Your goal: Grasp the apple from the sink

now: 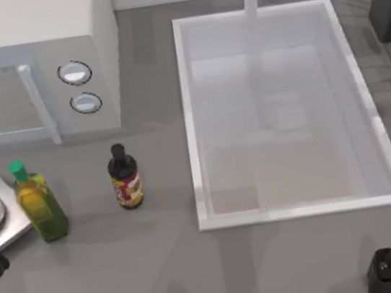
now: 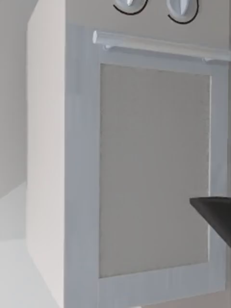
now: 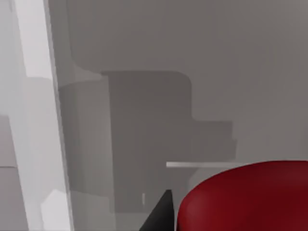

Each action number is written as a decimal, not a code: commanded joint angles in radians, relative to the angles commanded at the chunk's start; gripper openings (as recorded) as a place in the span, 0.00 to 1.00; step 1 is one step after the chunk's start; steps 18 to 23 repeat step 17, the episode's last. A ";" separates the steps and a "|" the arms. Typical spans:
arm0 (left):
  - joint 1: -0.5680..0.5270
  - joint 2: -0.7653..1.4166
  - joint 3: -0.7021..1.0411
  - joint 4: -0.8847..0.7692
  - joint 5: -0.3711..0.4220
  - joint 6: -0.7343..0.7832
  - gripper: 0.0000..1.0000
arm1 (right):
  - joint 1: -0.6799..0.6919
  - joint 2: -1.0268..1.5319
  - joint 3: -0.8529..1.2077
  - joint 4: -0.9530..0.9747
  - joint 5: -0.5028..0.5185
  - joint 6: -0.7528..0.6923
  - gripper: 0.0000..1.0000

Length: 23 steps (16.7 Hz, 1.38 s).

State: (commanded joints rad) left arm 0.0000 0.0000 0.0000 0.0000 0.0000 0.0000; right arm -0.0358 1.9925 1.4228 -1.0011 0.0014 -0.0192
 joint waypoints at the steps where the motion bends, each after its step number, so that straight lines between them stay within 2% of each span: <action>1: 0.000 0.000 0.000 0.000 0.000 0.000 1.00 | 0.000 0.000 0.000 0.000 0.000 0.000 0.23; 11: 0.000 0.000 0.000 0.000 0.000 0.000 1.00 | 0.000 0.000 0.000 0.000 0.000 0.000 0.98; 23: 0.000 0.000 0.000 0.000 0.000 0.000 1.00 | 0.000 0.000 0.000 0.000 0.000 0.000 1.00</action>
